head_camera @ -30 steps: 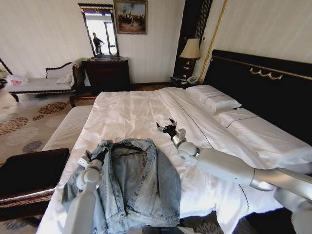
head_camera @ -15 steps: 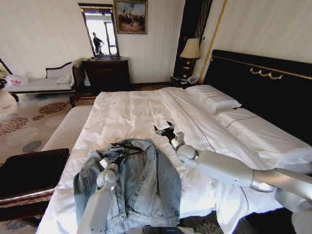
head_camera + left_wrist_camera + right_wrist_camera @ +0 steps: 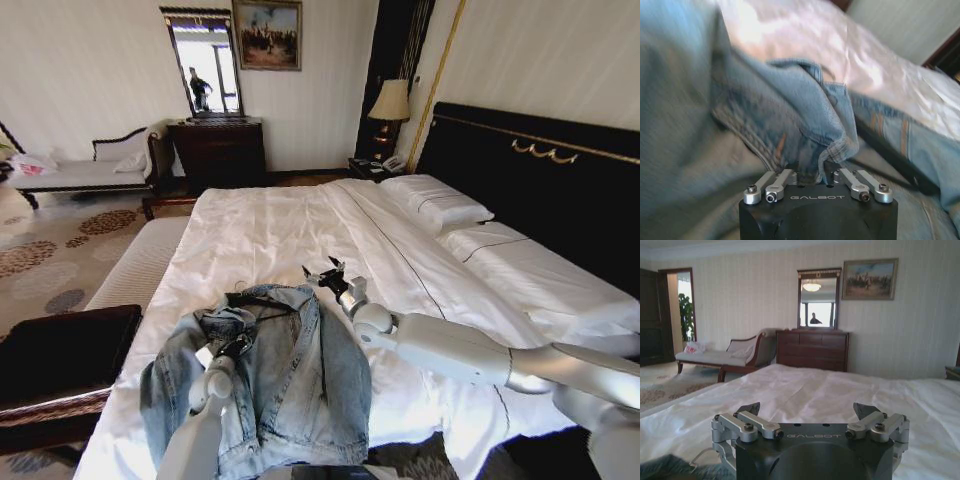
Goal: Pick up the clothes from the bed and hang them on the clothes hanger.
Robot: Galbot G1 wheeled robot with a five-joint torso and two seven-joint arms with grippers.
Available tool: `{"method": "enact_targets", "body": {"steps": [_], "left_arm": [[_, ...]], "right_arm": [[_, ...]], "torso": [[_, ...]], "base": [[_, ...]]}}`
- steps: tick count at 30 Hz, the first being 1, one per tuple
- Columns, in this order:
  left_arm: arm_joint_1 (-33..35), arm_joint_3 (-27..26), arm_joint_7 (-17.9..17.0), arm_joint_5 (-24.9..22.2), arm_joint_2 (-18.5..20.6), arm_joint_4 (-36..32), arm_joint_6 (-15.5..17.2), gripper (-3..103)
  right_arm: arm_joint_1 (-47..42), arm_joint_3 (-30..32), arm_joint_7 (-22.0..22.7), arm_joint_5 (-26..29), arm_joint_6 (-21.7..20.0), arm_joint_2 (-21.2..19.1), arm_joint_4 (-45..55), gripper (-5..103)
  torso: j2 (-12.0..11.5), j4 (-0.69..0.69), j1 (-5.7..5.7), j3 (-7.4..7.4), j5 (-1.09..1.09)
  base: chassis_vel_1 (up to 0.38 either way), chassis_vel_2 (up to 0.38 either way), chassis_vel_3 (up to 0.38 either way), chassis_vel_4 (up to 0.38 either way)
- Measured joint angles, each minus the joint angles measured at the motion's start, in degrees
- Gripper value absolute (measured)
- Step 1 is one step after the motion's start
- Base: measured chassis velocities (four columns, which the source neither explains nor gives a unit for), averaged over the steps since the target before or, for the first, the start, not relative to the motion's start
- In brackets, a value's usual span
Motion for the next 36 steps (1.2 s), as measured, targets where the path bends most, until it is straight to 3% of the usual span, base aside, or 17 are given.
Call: {"method": "enact_targets", "body": {"steps": [2, 8, 9, 11, 12, 14, 17, 19, 28, 36], "left_arm": [[2.1, -1.5, 0.8, 3.7, 0.1, -3.5, -2.4, 39], [5.9, -4.1, 2.2, 7.5, 0.2, -9.5, -6.3, 55], [7.6, -5.4, 3.5, 9.5, -0.1, -12.4, -9.2, 61], [8.5, -6.1, 4.6, 11.0, -0.4, -14.6, -11.0, 67], [9.4, -6.3, 5.5, 12.7, -0.8, -17.5, -11.9, 77], [9.7, -6.2, 5.6, 13.1, -0.9, -18.3, -11.9, 77], [10.8, -6.2, 4.6, 12.7, -1.7, -22.0, -11.5, 93], [11.0, -6.5, 3.8, 11.5, -1.9, -23.2, -11.0, 97], [11.0, -7.3, 2.7, 8.1, -1.9, -32.0, -9.7, 100], [11.2, -7.4, 2.6, 8.0, -1.9, -35.8, -9.0, 100]], "right_arm": [[0.5, -0.6, 1.9, 3.7, -2.3, 0.4, 1.6, 100], [0.7, -0.7, 6.0, 11.4, -6.6, 0.7, 4.8, 100], [0.8, -0.9, 8.1, 13.9, -8.8, 0.9, 5.9, 100], [0.8, -1.7, 9.2, 14.7, -9.9, 1.2, 5.9, 100], [0.9, -3.3, 10.2, 14.6, -10.4, 2.1, 4.8, 100], [0.9, -3.8, 10.4, 14.4, -10.4, 2.4, 4.3, 100], [0.9, -5.2, 11.7, 13.6, -10.4, 4.9, 0.1, 100], [0.9, -5.2, 12.3, 13.5, -10.4, 6.1, -1.6, 100], [1.2, -4.8, 18.5, 13.7, -13.6, 10.6, -8.5, 100], [1.4, -4.4, 19.3, 18.6, -14.9, 12.8, -9.5, 100]], "torso": [[0.0, 0.01, 0.00, 0.01, 0.00], [0.0, 0.02, 0.00, 0.00, 0.01], [0.0, 0.01, -0.01, 0.00, 0.00], [0.0, 0.01, -0.01, 0.00, 0.01], [0.0, 0.00, -0.01, 0.00, 0.01], [0.0, 0.00, -0.01, 0.00, 0.01], [0.0, -0.01, 0.00, 0.00, 0.01], [0.0, -0.01, 0.00, 0.01, 0.01], [0.0, 0.00, 0.00, 0.01, 0.02], [0.0, 0.00, 0.00, 0.00, 0.00]], "base": [[0.000, 0.000, 0.000, 0.000], [0.000, 0.000, 0.000, 0.000], [0.000, 0.000, 0.000, 0.000], [0.000, 0.000, 0.000, 0.000], [0.000, 0.000, 0.000, 0.000], [0.000, 0.000, 0.000, 0.000], [0.000, 0.000, 0.000, 0.000], [0.000, 0.000, 0.000, 0.000], [0.000, 0.000, 0.000, 0.000], [0.000, 0.000, 0.000, 0.000]]}}
